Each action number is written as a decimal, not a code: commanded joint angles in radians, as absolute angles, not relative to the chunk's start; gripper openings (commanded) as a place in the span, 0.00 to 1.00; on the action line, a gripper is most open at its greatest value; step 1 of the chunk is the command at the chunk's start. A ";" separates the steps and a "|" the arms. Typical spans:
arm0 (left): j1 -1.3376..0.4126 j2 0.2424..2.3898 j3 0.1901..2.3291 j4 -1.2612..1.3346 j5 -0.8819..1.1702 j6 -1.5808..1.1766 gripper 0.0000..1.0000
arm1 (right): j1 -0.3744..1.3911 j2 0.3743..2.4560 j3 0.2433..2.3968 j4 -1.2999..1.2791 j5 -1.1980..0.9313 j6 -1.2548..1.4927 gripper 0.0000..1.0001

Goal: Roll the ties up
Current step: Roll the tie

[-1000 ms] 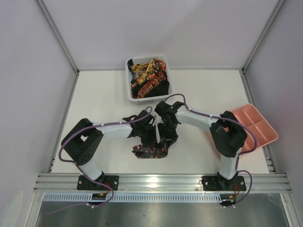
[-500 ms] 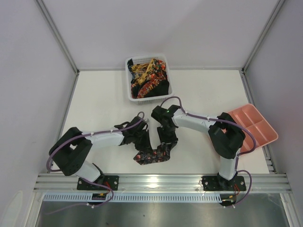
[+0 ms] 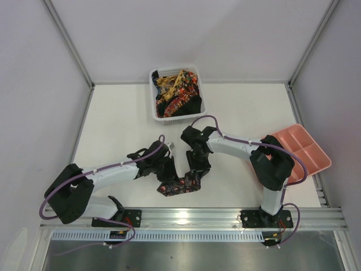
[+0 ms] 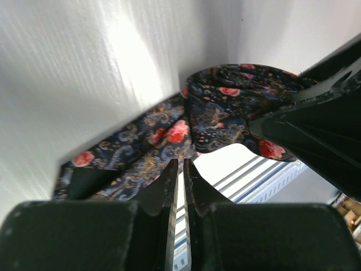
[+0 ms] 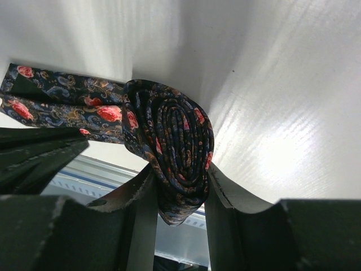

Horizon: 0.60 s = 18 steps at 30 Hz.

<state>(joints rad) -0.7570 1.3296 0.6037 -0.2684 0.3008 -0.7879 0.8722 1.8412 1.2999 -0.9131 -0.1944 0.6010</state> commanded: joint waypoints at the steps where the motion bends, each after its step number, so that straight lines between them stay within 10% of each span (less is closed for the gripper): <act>1: -0.764 1.321 0.588 -0.256 0.356 -0.815 0.13 | 0.858 1.798 1.298 -0.861 -0.213 0.589 0.00; 18: -0.736 1.583 0.652 -0.340 0.279 -0.781 0.05 | 0.825 1.787 1.292 -0.913 -0.357 0.400 0.00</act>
<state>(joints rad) -0.7513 1.5345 0.6567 -0.2852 0.4007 -0.8139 0.8234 1.8305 1.2976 -0.8646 -0.3172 0.4736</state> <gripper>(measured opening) 0.049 0.378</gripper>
